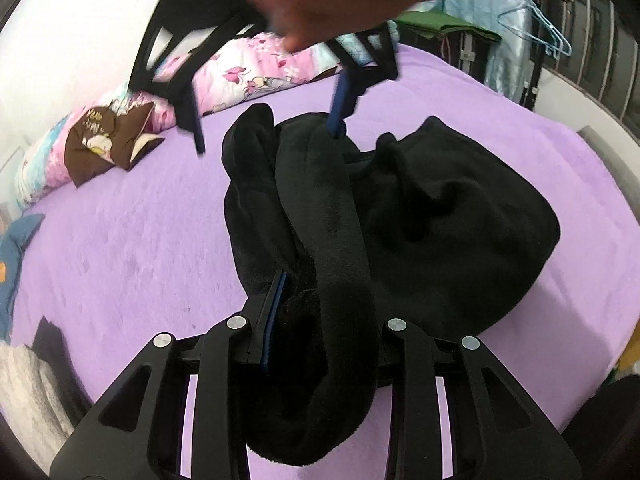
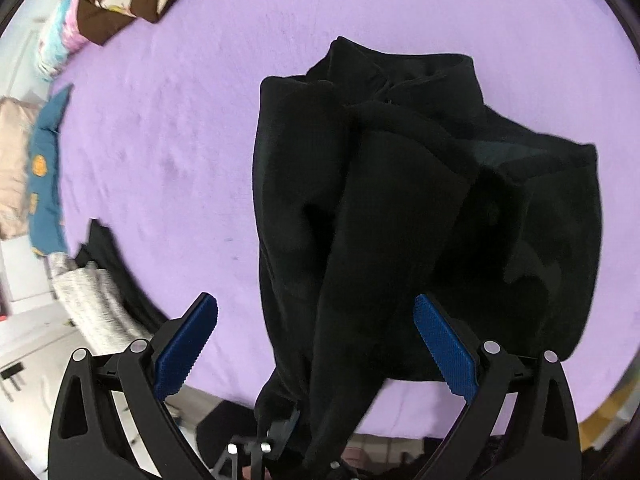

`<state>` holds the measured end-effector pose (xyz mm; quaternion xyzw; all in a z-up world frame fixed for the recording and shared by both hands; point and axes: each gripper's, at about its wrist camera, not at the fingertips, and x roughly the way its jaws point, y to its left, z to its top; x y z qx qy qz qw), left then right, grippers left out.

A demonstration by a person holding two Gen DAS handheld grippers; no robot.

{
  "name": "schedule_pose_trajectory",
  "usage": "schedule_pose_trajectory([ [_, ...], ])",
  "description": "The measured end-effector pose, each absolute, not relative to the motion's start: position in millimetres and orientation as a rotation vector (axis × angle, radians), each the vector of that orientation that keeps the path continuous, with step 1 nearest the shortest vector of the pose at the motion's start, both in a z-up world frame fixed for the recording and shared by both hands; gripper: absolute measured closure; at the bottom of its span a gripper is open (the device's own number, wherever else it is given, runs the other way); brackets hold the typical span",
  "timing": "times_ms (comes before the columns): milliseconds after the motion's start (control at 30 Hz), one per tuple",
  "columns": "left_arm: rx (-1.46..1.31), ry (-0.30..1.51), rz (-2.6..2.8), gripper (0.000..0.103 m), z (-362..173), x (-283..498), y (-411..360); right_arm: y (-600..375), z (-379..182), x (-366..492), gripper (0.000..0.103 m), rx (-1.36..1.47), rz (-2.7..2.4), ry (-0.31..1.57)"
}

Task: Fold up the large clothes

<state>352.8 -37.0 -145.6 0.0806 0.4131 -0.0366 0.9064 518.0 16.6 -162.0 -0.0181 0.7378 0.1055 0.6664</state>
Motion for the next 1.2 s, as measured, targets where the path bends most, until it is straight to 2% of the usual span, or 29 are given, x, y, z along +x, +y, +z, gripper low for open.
schedule_pose_trajectory([
  [400,0.242,0.821,-0.112,0.078,-141.9,345.3,-62.7,38.8,-209.7,516.1,0.007,-0.161,0.159,1.737],
  [467,0.247,0.83,-0.123,0.078,-145.2,345.2,-65.8,41.6,-212.8,516.1,0.015,-0.174,0.176,1.73],
  [533,0.237,0.843,-0.123,0.078,-148.4,347.4,-63.4,43.4,-218.0,517.4,0.032,-0.17,0.199,1.733],
  [567,0.235,0.846,-0.12,0.078,-149.0,347.5,-62.1,43.2,-221.8,518.2,0.037,-0.167,0.205,1.737],
  [633,0.228,0.85,-0.113,0.078,-149.7,347.9,-58.1,44.4,-229.9,518.8,0.06,-0.169,0.223,1.745],
  [700,0.229,0.861,-0.11,0.078,-152.6,349.5,-56.3,44.6,-234.4,518.2,0.062,-0.161,0.234,1.744],
  [767,0.224,0.867,-0.114,0.078,-154.2,351.5,-57.2,45.9,-236.4,517.9,0.062,-0.146,0.249,1.754],
  [800,0.231,0.866,-0.116,0.078,-154.4,351.1,-59.8,45.5,-236.5,517.2,0.056,-0.127,0.247,1.763],
  [833,0.236,0.866,-0.122,0.078,-154.7,351.2,-62.2,43.8,-237.3,518.2,0.038,-0.116,0.236,1.762],
  [900,0.245,0.865,-0.129,0.078,-155.8,350.9,-67.9,40.5,-233.3,520.4,0.018,-0.099,0.216,1.716],
  [967,0.255,0.867,-0.131,0.078,-157.7,350.9,-70.1,44.5,-239.9,518.5,0.019,-0.135,0.231,1.731],
  [1033,0.256,0.869,-0.125,0.078,-158.1,351.1,-68.7,43.8,-246.8,515.2,0.043,-0.156,0.236,1.739],
  [1067,0.254,0.871,-0.124,0.078,-158.0,351.7,-67.8,43.2,-247.9,514.3,0.047,-0.167,0.241,1.737],
  [1133,0.25,0.869,-0.116,0.078,-157.1,352.8,-65.8,38.9,-246.3,513.9,0.062,-0.167,0.254,1.727],
  [1200,0.249,0.867,-0.117,0.078,-155.4,351.9,-65.4,28.8,-239.5,514.1,0.067,-0.141,0.272,1.711],
])
